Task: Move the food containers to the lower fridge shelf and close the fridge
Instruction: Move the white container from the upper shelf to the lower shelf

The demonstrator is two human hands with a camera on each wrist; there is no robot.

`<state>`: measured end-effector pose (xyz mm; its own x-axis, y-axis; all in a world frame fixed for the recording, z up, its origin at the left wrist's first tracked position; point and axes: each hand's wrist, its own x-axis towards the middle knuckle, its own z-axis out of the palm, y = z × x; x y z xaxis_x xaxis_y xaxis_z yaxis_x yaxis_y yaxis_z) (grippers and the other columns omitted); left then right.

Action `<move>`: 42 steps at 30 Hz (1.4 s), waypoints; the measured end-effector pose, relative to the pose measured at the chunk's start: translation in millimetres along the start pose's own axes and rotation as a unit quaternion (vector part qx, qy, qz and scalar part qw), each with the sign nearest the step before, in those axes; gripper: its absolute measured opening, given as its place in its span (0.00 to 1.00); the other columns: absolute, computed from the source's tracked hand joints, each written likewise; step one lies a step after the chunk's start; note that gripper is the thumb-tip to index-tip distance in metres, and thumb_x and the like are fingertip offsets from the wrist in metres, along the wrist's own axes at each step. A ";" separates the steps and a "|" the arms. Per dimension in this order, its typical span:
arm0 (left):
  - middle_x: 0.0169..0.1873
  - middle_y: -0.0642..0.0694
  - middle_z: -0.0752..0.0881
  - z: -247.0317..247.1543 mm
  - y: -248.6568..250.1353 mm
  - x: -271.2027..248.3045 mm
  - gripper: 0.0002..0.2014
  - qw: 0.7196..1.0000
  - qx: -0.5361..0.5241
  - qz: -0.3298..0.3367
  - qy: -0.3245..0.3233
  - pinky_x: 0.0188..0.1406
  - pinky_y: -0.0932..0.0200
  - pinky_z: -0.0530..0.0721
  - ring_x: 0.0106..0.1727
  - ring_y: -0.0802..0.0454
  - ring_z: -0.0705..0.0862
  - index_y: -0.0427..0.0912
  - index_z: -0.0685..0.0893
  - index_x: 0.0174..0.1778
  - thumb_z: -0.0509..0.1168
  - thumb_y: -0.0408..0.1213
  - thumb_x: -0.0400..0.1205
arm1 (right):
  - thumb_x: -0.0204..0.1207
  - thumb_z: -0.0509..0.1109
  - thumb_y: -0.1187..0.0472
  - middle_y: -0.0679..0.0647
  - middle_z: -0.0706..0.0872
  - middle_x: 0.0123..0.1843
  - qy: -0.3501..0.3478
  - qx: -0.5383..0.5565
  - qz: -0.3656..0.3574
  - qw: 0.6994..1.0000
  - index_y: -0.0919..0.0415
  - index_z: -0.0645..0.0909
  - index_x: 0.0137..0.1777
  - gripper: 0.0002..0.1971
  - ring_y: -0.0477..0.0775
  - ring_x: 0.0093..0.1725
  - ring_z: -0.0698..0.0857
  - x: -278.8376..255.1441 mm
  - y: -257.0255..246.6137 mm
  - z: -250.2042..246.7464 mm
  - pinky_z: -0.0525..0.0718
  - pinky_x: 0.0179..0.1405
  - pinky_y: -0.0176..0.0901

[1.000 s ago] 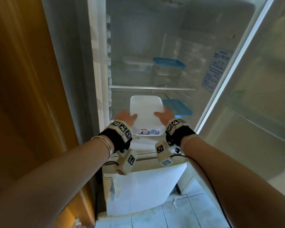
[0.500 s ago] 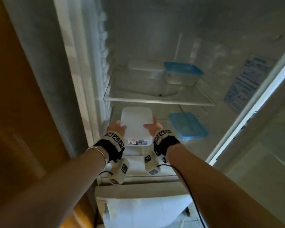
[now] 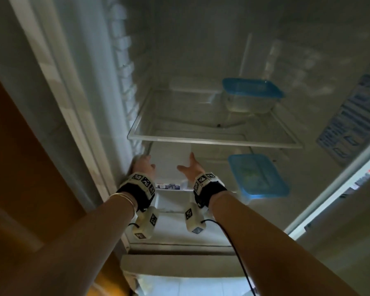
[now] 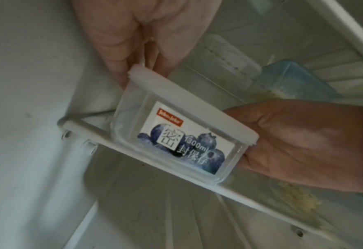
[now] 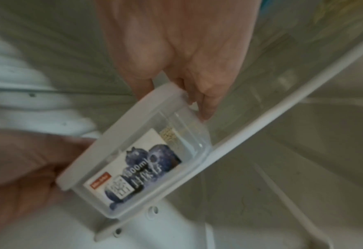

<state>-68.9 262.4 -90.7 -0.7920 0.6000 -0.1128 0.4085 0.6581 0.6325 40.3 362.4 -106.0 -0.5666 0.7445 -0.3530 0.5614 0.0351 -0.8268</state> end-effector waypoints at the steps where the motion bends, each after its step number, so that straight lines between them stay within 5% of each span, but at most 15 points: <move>1: 0.73 0.35 0.75 -1.2 0.6 -1.5 0.21 1.000 0.010 0.009 -0.006 0.75 0.54 0.70 0.75 0.40 0.74 0.34 0.73 0.74 0.59 0.30 0.83 | 0.79 0.67 0.54 0.56 0.62 0.84 -0.004 -0.008 -0.002 1.000 0.55 0.40 0.84 0.44 0.58 0.81 0.65 0.0 0.6 -0.5 0.64 0.79 0.47; 9: 0.81 0.47 0.65 -15.3 -0.5 -28.8 0.27 0.987 0.104 0.101 -0.073 0.81 0.60 0.55 0.82 0.50 0.63 0.40 0.70 0.78 0.63 0.43 0.83 | 0.70 0.74 0.46 0.57 0.60 0.84 -0.039 -0.111 -0.014 0.993 0.55 0.36 0.84 0.55 0.58 0.82 0.64 -21.4 9.8 -3.6 0.60 0.81 0.48; 20: 0.84 0.43 0.53 -28.8 12.0 -27.6 0.33 0.957 0.218 0.112 -0.156 0.83 0.56 0.49 0.85 0.47 0.51 0.38 0.55 0.83 0.59 0.44 0.84 | 0.70 0.75 0.51 0.58 0.60 0.84 -0.045 -0.154 -0.027 0.987 0.54 0.38 0.84 0.54 0.60 0.82 0.63 -15.5 -0.9 2.5 0.62 0.81 0.55; 29: 0.84 0.42 0.55 -23.3 11.4 -20.8 0.31 0.958 0.222 0.110 -0.145 0.83 0.54 0.49 0.85 0.46 0.53 0.38 0.58 0.82 0.61 0.40 0.84 | 0.71 0.75 0.50 0.57 0.61 0.84 -0.038 -0.164 -0.017 0.986 0.55 0.38 0.84 0.53 0.59 0.81 0.64 -11.9 -5.0 4.6 0.63 0.80 0.53; 34: 0.80 0.43 0.67 -28.6 12.2 -32.0 0.29 0.963 0.216 0.098 -0.130 0.80 0.54 0.60 0.81 0.45 0.64 0.39 0.64 0.80 0.60 0.45 0.84 | 0.71 0.73 0.47 0.58 0.63 0.83 -0.035 -0.192 -0.004 0.981 0.53 0.40 0.84 0.51 0.61 0.80 0.68 -25.5 -9.4 7.3 0.68 0.79 0.56; 42: 0.78 0.42 0.71 -50.7 19.0 -59.9 0.26 0.967 0.172 0.128 -0.137 0.78 0.53 0.66 0.78 0.45 0.69 0.38 0.66 0.78 0.56 0.45 0.85 | 0.83 0.57 0.48 0.60 0.61 0.84 0.030 -0.302 -0.020 0.953 0.58 0.52 0.84 0.32 0.60 0.81 0.64 -69.0 -29.6 -18.3 0.64 0.79 0.51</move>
<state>-36.7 216.0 -33.1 -0.5144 0.8299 -0.2158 0.7392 0.5567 0.3790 73.8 322.2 -49.1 -0.5689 0.7713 -0.2855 0.7954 0.4278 -0.4293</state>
